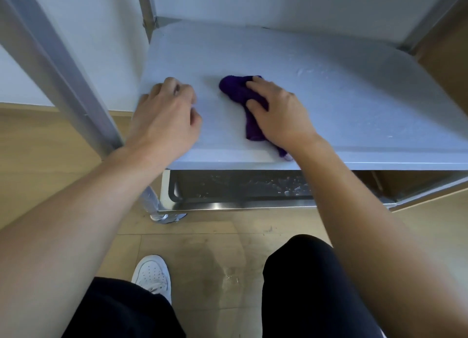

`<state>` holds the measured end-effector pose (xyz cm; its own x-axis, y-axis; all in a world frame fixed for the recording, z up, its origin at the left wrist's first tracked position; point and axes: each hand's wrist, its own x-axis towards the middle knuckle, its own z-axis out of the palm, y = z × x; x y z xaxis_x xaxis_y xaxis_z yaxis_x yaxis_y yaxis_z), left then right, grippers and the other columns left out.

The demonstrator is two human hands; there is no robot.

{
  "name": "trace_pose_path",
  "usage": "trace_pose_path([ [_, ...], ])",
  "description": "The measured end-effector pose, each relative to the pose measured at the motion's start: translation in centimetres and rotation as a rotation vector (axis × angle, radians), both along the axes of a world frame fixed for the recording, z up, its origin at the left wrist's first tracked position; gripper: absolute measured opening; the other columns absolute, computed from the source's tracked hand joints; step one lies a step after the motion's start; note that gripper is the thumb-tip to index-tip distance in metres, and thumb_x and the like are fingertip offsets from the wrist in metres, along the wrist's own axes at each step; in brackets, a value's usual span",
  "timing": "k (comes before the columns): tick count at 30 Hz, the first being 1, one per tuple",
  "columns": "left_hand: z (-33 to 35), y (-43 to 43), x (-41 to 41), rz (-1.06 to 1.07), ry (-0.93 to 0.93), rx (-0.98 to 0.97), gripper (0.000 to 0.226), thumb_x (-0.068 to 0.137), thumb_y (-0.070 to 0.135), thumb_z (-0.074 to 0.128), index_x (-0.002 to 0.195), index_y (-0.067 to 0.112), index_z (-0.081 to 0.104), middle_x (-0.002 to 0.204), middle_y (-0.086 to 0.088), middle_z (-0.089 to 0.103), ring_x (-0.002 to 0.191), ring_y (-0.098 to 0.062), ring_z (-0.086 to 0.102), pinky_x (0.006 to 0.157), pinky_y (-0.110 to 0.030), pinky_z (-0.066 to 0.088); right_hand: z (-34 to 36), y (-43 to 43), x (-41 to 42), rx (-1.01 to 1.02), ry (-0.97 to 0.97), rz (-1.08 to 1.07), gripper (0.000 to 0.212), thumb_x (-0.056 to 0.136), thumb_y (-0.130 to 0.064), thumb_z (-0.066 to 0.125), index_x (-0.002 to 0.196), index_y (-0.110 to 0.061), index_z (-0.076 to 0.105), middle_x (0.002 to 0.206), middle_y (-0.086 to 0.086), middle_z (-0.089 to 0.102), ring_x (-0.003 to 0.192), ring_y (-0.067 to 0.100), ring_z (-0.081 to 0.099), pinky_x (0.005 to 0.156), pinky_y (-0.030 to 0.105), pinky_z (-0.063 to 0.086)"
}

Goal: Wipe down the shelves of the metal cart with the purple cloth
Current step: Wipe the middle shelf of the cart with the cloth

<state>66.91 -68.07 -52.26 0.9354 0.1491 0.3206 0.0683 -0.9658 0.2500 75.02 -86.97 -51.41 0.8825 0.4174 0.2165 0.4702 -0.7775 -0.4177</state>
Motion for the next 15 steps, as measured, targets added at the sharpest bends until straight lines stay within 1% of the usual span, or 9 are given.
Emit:
trace_pose_path([
  [3,-0.5,0.8,-0.5,0.071,-0.016,-0.078,0.027,0.093,0.012,0.046,0.117,0.004,0.055,0.122,-0.016,0.052,0.111,-0.037,0.050,0.093,-0.046,0.041,-0.2,0.4,-0.3,-0.012,-0.053,-0.066,0.035,0.098,-0.016,0.045,0.131,-0.014,0.055,0.138,0.000,0.053,0.126,0.022,0.048,0.092,0.025,0.038],
  [4,-0.7,0.6,-0.7,0.074,-0.028,-0.103,0.028,0.093,0.009,0.045,0.119,0.003,0.053,0.123,-0.017,0.051,0.111,-0.037,0.050,0.094,-0.045,0.040,-0.5,1.2,-0.7,-0.028,-0.087,-0.102,0.032,0.097,-0.013,0.044,0.127,-0.012,0.056,0.136,0.001,0.053,0.126,0.021,0.048,0.092,0.024,0.038],
  [6,-0.7,0.2,-0.9,0.077,-0.038,-0.118,0.030,0.092,0.005,0.045,0.122,0.002,0.050,0.123,-0.018,0.051,0.112,-0.037,0.050,0.094,-0.044,0.039,-1.1,3.8,-1.9,-0.059,-0.142,-0.112,0.033,0.093,-0.007,0.047,0.125,-0.009,0.057,0.142,0.003,0.050,0.132,0.018,0.044,0.107,0.025,0.032],
  [7,-0.6,-0.1,-0.8,0.084,-0.029,-0.116,0.032,0.091,0.005,0.046,0.123,0.001,0.049,0.123,-0.019,0.051,0.112,-0.038,0.050,0.095,-0.045,0.040,-1.5,5.5,-2.7,-0.065,-0.156,-0.060,0.034,0.090,-0.007,0.049,0.124,-0.009,0.057,0.143,0.005,0.049,0.133,0.018,0.043,0.113,0.027,0.029],
  [8,-0.4,-0.2,-0.8,0.095,-0.014,-0.112,0.032,0.091,0.005,0.047,0.123,0.000,0.048,0.123,-0.020,0.051,0.111,-0.039,0.050,0.094,-0.046,0.040,-1.8,7.0,-3.4,-0.048,-0.155,0.002,0.032,0.089,-0.006,0.051,0.120,-0.009,0.059,0.141,0.005,0.051,0.133,0.021,0.044,0.113,0.031,0.031],
  [9,-0.2,-0.3,-0.7,0.111,0.002,-0.111,0.032,0.090,0.005,0.048,0.122,-0.001,0.047,0.122,-0.021,0.051,0.110,-0.040,0.050,0.093,-0.047,0.041,-1.8,8.2,-4.0,-0.010,-0.144,0.044,0.027,0.089,-0.006,0.050,0.113,-0.010,0.061,0.134,0.004,0.056,0.129,0.024,0.046,0.108,0.034,0.037],
  [11,0.1,-0.3,-0.5,0.131,0.009,-0.122,0.031,0.090,0.006,0.049,0.120,-0.003,0.046,0.121,-0.023,0.050,0.108,-0.042,0.051,0.089,-0.048,0.042,-1.4,9.2,-4.2,0.056,-0.133,0.069,0.020,0.090,-0.005,0.048,0.103,-0.011,0.062,0.120,0.001,0.060,0.117,0.024,0.052,0.091,0.030,0.044],
  [12,0.1,-0.2,-0.5,0.125,0.001,-0.132,0.031,0.091,0.006,0.048,0.120,-0.003,0.046,0.121,-0.023,0.050,0.107,-0.041,0.051,0.089,-0.049,0.042,-1.1,8.8,-3.8,0.053,-0.113,0.075,0.022,0.092,-0.008,0.047,0.107,-0.011,0.062,0.121,0.000,0.059,0.116,0.022,0.051,0.086,0.026,0.041],
  [15,-0.2,0.2,-0.5,0.099,-0.009,-0.122,0.031,0.092,0.005,0.046,0.123,0.000,0.046,0.124,-0.021,0.050,0.110,-0.039,0.050,0.093,-0.047,0.042,-0.2,5.8,-1.3,-0.010,-0.038,0.041,0.032,0.096,-0.014,0.046,0.126,-0.011,0.057,0.137,0.003,0.052,0.124,0.022,0.047,0.091,0.026,0.033],
])
